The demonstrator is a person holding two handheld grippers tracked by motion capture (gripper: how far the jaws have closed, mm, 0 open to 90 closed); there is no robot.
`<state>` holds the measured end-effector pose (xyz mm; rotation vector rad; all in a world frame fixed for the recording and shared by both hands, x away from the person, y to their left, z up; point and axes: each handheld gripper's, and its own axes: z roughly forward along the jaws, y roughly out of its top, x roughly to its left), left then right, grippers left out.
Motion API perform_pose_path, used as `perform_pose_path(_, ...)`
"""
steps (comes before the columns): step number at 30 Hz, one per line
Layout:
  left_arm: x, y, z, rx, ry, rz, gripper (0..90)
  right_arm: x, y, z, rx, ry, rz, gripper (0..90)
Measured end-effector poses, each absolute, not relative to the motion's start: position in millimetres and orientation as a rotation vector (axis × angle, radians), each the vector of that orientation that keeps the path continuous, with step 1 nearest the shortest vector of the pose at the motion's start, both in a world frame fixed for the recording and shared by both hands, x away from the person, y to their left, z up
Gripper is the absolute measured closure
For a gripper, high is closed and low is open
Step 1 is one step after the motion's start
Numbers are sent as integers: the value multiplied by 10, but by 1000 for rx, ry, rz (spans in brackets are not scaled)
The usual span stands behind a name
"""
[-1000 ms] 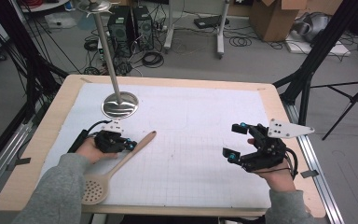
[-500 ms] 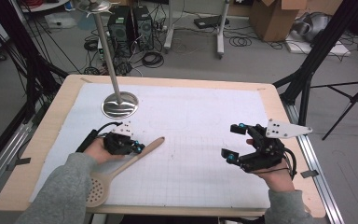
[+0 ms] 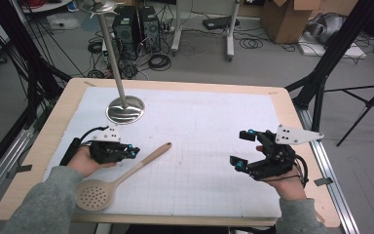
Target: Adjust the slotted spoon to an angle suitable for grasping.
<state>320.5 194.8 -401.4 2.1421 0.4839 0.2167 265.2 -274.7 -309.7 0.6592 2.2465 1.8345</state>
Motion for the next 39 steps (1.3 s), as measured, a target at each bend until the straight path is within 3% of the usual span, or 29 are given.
perform_pose_path(8, 2994, 2044, -3968, 2139, 557, 280, 896, 2685, -2721, -3106, 650, 2250, 1830, 89)
perform_pose_path(17, 2803, 2111, -3904, 2103, 592, 265, 896, 2722, -2713, -3087, 649, 2245, 1846, 89)
perform_pose_path(39, 2780, 1811, -4203, 2300, 587, 197, 896, 2771, -2622, -3056, 622, 2259, 1870, 89)
